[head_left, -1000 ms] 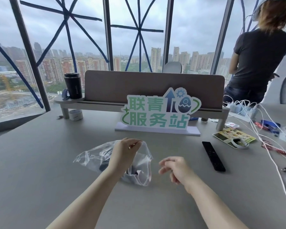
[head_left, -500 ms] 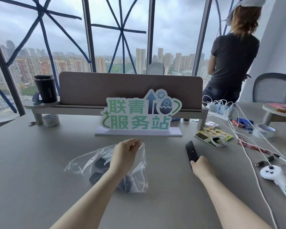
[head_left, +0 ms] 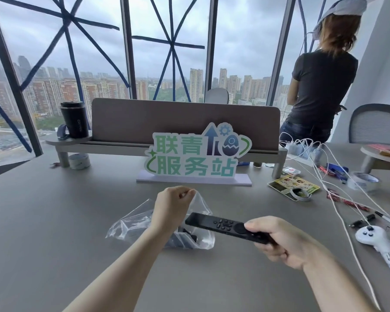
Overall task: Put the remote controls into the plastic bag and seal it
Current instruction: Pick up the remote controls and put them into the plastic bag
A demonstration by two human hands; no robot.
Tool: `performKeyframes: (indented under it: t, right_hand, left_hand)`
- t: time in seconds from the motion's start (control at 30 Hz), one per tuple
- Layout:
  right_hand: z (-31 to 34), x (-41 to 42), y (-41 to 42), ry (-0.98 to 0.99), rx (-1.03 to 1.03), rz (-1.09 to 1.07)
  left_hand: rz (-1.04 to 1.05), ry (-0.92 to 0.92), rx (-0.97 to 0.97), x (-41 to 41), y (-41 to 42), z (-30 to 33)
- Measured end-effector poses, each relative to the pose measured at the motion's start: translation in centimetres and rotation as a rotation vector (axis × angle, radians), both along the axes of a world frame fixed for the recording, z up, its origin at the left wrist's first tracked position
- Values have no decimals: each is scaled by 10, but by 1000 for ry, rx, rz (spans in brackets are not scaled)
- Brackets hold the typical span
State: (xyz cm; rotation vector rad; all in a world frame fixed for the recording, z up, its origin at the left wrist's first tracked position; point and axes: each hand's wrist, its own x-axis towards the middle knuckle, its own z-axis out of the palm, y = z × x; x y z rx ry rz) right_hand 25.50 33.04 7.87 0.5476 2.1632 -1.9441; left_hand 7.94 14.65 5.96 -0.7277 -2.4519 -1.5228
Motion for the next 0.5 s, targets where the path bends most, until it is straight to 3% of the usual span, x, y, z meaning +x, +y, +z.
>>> performKeyframes:
  t: [0.1, 0.23, 0.3, 0.37, 0.5]
  right_hand:
    - [-16, -25, -40, 12, 66, 53]
    - [-34, -53, -72, 130, -75, -54]
    - [-41, -59, -68, 188, 60, -202]
    - [-47, -63, -58, 219, 323, -295]
    - [-57, -78, -64, 139, 607, -159]
  left_hand:
    - [-11, 4, -9, 7, -7, 2]
    - [-21, 12, -40, 11, -18, 4]
    - [-6, 12, -51, 12, -26, 5]
    - [-8, 1, -57, 13, -33, 4]
    - [-53, 24, -232, 18, -41, -3]
